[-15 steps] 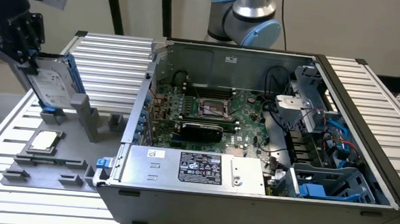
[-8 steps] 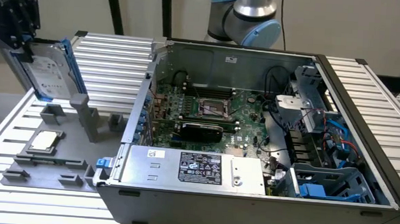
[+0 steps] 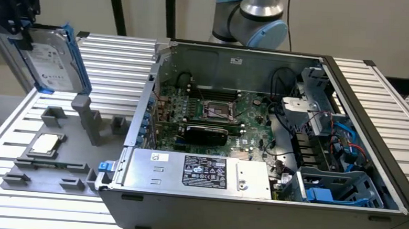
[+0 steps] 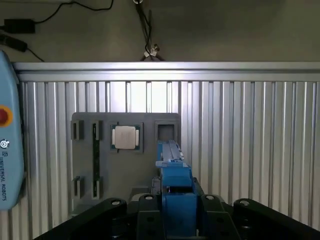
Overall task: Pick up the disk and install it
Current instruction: 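Pick up the disk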
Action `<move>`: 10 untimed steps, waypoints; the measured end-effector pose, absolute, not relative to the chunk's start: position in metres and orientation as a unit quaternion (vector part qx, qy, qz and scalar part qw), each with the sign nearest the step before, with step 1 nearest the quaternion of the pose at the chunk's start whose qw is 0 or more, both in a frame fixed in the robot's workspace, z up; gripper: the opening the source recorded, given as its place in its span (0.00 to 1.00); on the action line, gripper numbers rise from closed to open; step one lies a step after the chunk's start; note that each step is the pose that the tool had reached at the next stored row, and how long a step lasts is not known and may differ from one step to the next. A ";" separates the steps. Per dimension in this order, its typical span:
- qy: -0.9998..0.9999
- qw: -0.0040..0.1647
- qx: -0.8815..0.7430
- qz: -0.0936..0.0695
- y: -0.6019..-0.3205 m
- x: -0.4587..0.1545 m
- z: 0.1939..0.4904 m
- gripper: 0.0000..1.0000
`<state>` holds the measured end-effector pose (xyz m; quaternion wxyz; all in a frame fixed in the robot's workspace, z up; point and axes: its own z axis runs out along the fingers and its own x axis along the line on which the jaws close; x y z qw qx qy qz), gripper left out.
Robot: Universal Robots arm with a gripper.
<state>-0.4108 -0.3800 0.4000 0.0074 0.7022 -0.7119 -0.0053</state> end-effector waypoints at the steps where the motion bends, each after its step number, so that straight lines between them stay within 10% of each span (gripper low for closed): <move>1: -0.712 0.007 0.702 -0.006 -0.380 -0.408 0.403 0.00; 10: -0.712 0.002 0.702 -0.011 -0.383 -0.372 0.436 0.00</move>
